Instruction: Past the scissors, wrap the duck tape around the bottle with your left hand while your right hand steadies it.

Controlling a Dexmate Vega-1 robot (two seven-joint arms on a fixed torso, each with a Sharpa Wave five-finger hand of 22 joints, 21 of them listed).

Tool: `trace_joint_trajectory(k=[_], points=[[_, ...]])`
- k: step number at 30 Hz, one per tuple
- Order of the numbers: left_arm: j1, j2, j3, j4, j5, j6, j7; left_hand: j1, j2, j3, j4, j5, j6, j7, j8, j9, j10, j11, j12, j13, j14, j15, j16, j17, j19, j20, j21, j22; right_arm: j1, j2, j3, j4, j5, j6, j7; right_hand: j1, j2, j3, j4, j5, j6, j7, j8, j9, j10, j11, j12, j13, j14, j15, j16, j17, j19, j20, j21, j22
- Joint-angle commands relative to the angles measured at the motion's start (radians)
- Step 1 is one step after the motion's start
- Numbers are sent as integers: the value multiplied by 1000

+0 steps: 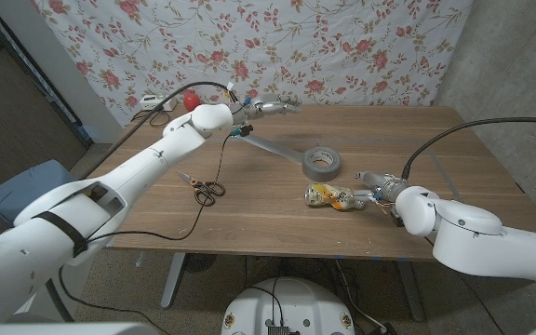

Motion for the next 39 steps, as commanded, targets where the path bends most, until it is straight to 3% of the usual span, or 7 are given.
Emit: trace_joint_trajectory(k=[1,12,14,32,34,36,39], points=[[-37,21,37,-66,91,66,-33,30,-3,5,-5,2,14,-1,10,3,14,-2,4,5,13,-2,5,5,10,4,-5,2,103,36,-127,27,-135,-25,131,12,-4,-1,3,10,-7,1,1,4,-14,-2,2,5,-7,4,0,5,8,-5,2,3],[-70,12,64,-84,125,107,-87,124,-2,21,-6,2,29,-1,9,3,38,-11,4,7,28,-9,7,8,26,8,-10,3,243,69,-280,69,-260,-47,347,69,-14,10,2,37,-1,2,10,5,3,3,15,6,11,-1,10,5,26,-12,7,3],[-70,13,65,-90,132,113,-83,139,-3,21,-5,2,26,2,7,4,34,-6,1,8,24,-7,5,8,27,9,-12,3,269,77,-312,78,-294,-48,388,109,-13,22,2,50,7,-4,15,5,23,-27,23,6,22,-4,14,5,35,-13,9,3],[-45,34,51,-143,118,158,-91,155,-14,2,13,-4,13,13,-6,4,25,7,-9,9,18,-2,3,12,28,5,-19,4,305,151,-383,153,-531,12,607,287,-2,63,13,82,121,-56,45,4,132,-75,48,8,152,-55,48,9,122,-8,30,5],[-43,35,50,-143,116,161,-92,154,-13,-2,17,-4,11,16,-8,4,22,9,-11,10,15,-2,2,13,27,6,-21,4,283,156,-358,159,-530,34,600,288,13,57,27,79,155,-59,52,4,175,-75,60,9,180,-66,59,14,138,-12,34,6],[-42,36,50,-144,115,164,-90,154,-12,-5,19,-4,8,19,-10,4,20,12,-12,10,15,0,2,14,26,7,-22,5,278,165,-355,170,-553,50,618,280,36,36,42,74,252,-75,74,4,296,-78,96,14,273,-105,98,28,189,-26,48,8],[-41,35,48,-142,110,162,-91,154,-10,-8,22,-4,6,19,-12,4,18,15,-14,10,15,-1,3,15,25,6,-23,5,264,185,-344,195,-583,77,637,260,52,3,56,70,359,-88,94,3,392,-75,125,19,358,-134,142,49,218,-34,56,11]])
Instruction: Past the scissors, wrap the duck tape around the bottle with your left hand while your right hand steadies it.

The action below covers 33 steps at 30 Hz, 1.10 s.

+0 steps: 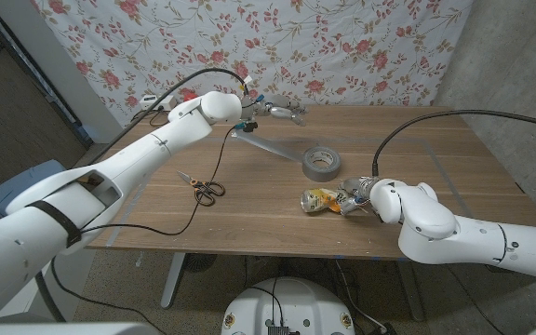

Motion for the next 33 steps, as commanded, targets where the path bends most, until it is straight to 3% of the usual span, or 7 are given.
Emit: trace_joint_trajectory(k=[1,5,8,10,12,21,33], points=[[12,8,-8,-16,-11,18,-3,6,-1,-2,7,-1,0,7,-4,5,2,10,-3,6,-3,4,3,6,1,4,-2,5,-29,63,12,72,-133,82,113,-25,61,-39,20,-5,198,-55,35,2,138,-4,43,9,131,-64,68,33,56,-14,18,7],[13,7,-9,-16,-14,18,-1,6,2,-7,11,-1,-4,9,-7,5,-1,18,-6,6,-3,6,3,7,0,7,-4,6,-54,84,38,102,-162,113,137,-19,101,-73,19,-21,321,-59,52,1,258,7,97,27,257,-92,151,84,88,-35,31,11],[12,6,-10,-13,-14,17,2,5,5,-10,13,-1,-7,11,-9,5,-1,21,-6,7,-4,7,3,8,-1,8,-5,6,-70,99,61,130,-169,140,155,19,123,-139,-2,-46,527,-30,68,4,477,29,243,80,441,-119,322,232,139,-31,57,16],[10,5,-8,-12,-14,20,-1,5,8,-12,15,-1,-9,12,-10,5,-1,22,-7,7,-5,9,4,9,-1,9,-6,6,-79,108,69,144,-190,148,169,63,145,-160,-9,-55,663,-22,93,9,609,54,342,125,490,-124,413,331,168,-25,76,22],[7,3,-6,-7,-16,21,-4,5,11,-15,18,-1,-12,17,-12,5,-3,28,-9,7,-6,12,4,10,-1,12,-7,6,-94,115,86,155,-198,156,174,99,176,-163,-8,-65,762,-3,117,12,687,47,407,159,541,-139,478,400,192,-31,95,26],[-9,-14,3,31,-20,8,-15,1,22,-30,25,-1,-18,19,-15,6,-7,38,-14,9,-8,16,5,12,1,14,-11,8,-191,120,171,150,-302,123,139,122,192,-155,2,-73,791,-31,108,16,667,26,444,204,483,-173,409,403,144,-114,96,38],[-37,-39,20,90,-13,-34,-25,12,29,-52,20,0,-15,16,-14,6,9,12,-13,11,7,-2,10,11,19,4,-12,8,-474,78,482,28,-158,42,-244,130,186,-159,7,-63,790,-46,105,33,655,7,461,226,469,-178,359,392,127,-138,102,42]])
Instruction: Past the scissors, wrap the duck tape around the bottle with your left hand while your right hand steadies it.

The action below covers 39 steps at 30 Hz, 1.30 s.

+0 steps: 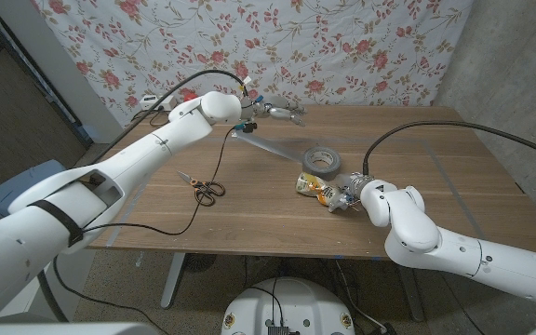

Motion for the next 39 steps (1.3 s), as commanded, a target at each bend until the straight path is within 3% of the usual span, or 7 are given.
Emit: trace_joint_trajectory(k=[1,9,14,19,24,28,39], points=[[-30,-25,19,59,8,-45,-12,12,5,-10,-7,0,7,-4,3,1,14,-18,2,2,20,-13,10,1,18,-5,-3,3,-236,-29,264,-98,97,-73,-320,138,120,6,9,12,592,-247,2,9,114,-128,6,8,-19,-164,-15,-3,-10,-24,5,5],[-64,-47,44,96,39,-94,-25,33,-11,-28,-18,1,35,-56,10,1,41,-80,7,2,30,-26,9,-3,26,-7,-7,3,-321,-70,382,-176,204,-181,-466,149,116,4,8,23,597,-254,4,18,107,-139,15,20,-30,-169,-47,-11,-16,-29,9,5],[-84,-62,60,117,60,-104,-38,35,-17,-35,-18,1,40,-62,10,1,46,-86,8,2,33,-27,9,-4,26,-2,-10,2,-317,-100,371,-207,227,-281,-553,154,116,4,8,27,598,-256,3,21,107,-140,19,24,-33,-170,-58,-13,-19,-29,10,4],[-106,-81,79,149,83,-124,-47,38,-22,-40,-18,2,40,-58,8,1,47,-82,6,2,31,-25,7,-4,25,3,-12,2,-381,-105,452,-226,307,-305,-682,154,117,3,11,31,601,-256,4,24,107,-140,24,29,-32,-169,-68,-16,-22,-30,11,4],[-120,-93,91,169,96,-144,-57,44,-28,-46,-20,4,39,-61,7,1,49,-88,6,2,32,-24,6,-5,28,7,-14,2,-468,-88,564,-223,402,-241,-805,156,121,3,14,35,603,-255,5,27,113,-135,31,34,-28,-171,-77,-18,-22,-31,13,3],[-139,-102,117,178,140,-161,-62,58,-52,-59,-25,9,51,-90,9,1,69,-105,10,2,43,-32,6,-7,42,7,-14,1,-542,-47,658,-198,472,-148,-903,157,123,2,16,37,605,-251,5,30,119,-135,37,38,-22,-171,-80,-18,-21,-31,16,3],[-178,-126,173,186,238,-226,-80,135,-110,-90,-26,37,158,-152,37,3,159,-147,32,3,53,-42,3,-8,60,11,-26,-1,-613,11,756,-153,571,13,-1056,166,129,-8,18,35,624,-229,13,41,138,-113,58,53,12,-168,-72,0,2,-13,33,3]])
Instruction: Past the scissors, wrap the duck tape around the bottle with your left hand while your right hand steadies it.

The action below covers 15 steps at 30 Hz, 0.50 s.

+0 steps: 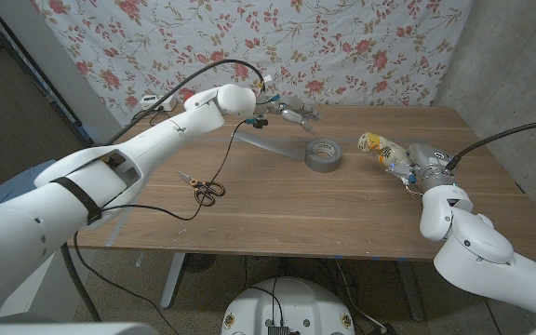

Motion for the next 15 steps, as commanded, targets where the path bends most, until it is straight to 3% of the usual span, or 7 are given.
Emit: trace_joint_trajectory(k=[1,5,9,15], points=[[-45,-31,59,22,94,-68,-25,33,-12,-14,5,18,59,-18,19,3,41,-12,12,3,5,-3,-1,4,9,2,-7,2,-91,50,125,37,128,150,-185,147,150,0,9,6,535,-204,11,7,60,-39,16,9,18,-150,4,10,17,-11,15,3],[-60,-47,73,42,106,-89,-52,51,-15,-21,9,24,91,-27,25,4,69,-11,18,3,7,-5,0,5,14,0,-10,2,-83,46,122,38,141,159,-201,148,152,-2,10,4,538,-200,12,10,62,-37,21,14,24,-148,4,15,21,-7,19,3],[-70,-53,92,31,146,-90,-61,63,-16,-32,16,29,126,-8,31,5,94,0,24,7,5,-6,2,7,13,-1,-16,3,-83,42,129,42,154,174,-217,150,153,-4,11,2,537,-199,11,11,62,-34,24,16,26,-147,1,18,22,-6,22,3],[-79,-54,125,-5,237,-67,-53,65,-17,-40,21,31,127,-1,28,6,99,0,24,10,5,-8,3,8,11,3,-20,3,-101,56,155,57,178,223,-252,154,153,-7,10,-1,538,-196,8,11,63,-37,28,19,30,-149,-3,24,20,-8,27,3]])
